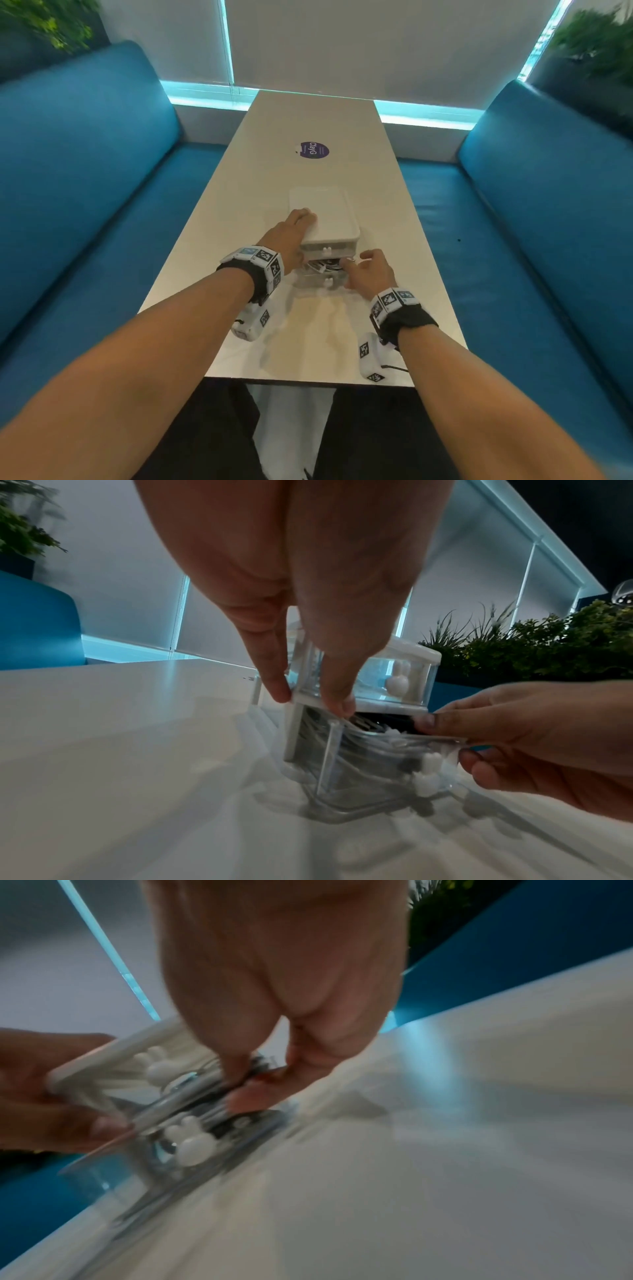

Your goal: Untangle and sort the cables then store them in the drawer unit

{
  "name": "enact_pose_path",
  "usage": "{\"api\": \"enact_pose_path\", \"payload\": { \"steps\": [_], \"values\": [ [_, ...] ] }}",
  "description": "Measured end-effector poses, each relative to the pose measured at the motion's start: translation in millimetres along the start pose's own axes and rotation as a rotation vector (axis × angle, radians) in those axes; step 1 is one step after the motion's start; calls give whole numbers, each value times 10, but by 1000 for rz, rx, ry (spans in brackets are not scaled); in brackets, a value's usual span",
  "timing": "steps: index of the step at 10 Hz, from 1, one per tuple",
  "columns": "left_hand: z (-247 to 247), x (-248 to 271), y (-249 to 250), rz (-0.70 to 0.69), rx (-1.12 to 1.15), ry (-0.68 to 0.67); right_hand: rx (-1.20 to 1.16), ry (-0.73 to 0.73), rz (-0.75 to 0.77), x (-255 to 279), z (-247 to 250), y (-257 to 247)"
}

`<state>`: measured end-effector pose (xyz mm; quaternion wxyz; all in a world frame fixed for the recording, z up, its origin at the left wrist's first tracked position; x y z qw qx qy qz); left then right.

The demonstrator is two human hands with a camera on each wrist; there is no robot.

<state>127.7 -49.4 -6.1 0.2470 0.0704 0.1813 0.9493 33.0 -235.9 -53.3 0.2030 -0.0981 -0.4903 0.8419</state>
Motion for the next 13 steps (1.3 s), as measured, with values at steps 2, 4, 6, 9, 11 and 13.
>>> {"api": "enact_pose_path", "payload": {
  "steps": [2, 4, 6, 9, 11, 13],
  "values": [
    [16, 8, 4, 4, 27, -28, -188, -104, -152, -20, -3, -31],
    [-13, 33, -36, -16, 77, -26, -41, -62, -177, -139, -145, -129],
    [-18, 25, -24, -19, 37, -59, -328, -183, -70, -1, -40, -104],
    [-90, 12, -91, -80, -31, 7, 15, -87, 148, 122, -32, 29],
    [-125, -8, -113, -103, -14, 54, 86, 1, 153, 75, -28, 52],
    [-107, 154, -150, -40, 241, 36, 98, -66, 123, 97, 6, 98]
  ]
}}
Point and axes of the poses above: each hand's wrist, its own x-axis away from the middle knuckle, its own z-axis out of the back of the hand, y = z × x, the point moved 1 cm from there along -x, towards the middle knuckle, and after that the axes turned 12 degrees about z, right-handed, at the moved point
